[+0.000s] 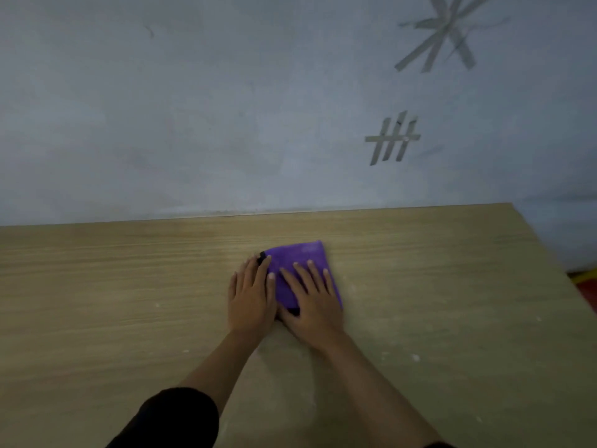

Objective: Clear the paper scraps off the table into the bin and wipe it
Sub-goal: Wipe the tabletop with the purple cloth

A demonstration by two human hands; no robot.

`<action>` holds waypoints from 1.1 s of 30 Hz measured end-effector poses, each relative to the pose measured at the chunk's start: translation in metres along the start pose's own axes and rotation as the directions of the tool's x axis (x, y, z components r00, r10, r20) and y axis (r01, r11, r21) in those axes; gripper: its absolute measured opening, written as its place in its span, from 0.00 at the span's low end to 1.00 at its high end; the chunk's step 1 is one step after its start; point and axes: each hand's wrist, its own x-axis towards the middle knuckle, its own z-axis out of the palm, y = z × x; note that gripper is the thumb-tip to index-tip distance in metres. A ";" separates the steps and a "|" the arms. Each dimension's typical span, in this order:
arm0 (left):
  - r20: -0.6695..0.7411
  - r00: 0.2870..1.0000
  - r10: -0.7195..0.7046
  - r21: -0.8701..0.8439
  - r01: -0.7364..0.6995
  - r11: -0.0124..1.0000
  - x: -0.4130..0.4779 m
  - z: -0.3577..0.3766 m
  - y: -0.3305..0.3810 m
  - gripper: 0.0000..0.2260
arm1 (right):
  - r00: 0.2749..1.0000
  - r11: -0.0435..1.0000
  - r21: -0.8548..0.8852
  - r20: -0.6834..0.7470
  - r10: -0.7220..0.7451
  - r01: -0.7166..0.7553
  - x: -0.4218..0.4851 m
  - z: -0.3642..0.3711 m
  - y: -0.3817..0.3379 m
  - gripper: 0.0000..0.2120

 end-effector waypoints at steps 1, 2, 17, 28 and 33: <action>-0.013 1.000 0.001 0.016 -0.001 1.000 -0.005 -0.001 0.002 0.29 | 1.000 1.000 0.014 -0.022 0.023 -0.023 -0.008 -0.005 0.014 0.30; -0.019 1.000 -0.002 0.024 0.002 1.000 -0.011 -0.002 0.003 0.29 | 0.997 0.998 0.026 -0.044 0.065 -0.064 -0.015 -0.011 0.032 0.29; -0.032 0.991 -0.127 -0.023 0.126 0.992 -0.166 0.015 0.049 0.29 | 0.999 0.998 0.062 0.033 0.003 -0.005 -0.157 -0.024 0.010 0.21; -0.034 0.970 -0.240 -0.023 0.239 0.971 -0.255 -0.005 0.043 0.33 | 0.871 0.869 0.071 -0.008 0.491 -0.490 -0.209 -0.069 0.110 0.21; -0.036 0.967 -0.252 -0.043 0.251 0.967 -0.276 -0.017 0.035 0.31 | 0.994 0.989 0.099 0.031 0.105 -0.107 -0.244 -0.038 -0.002 0.20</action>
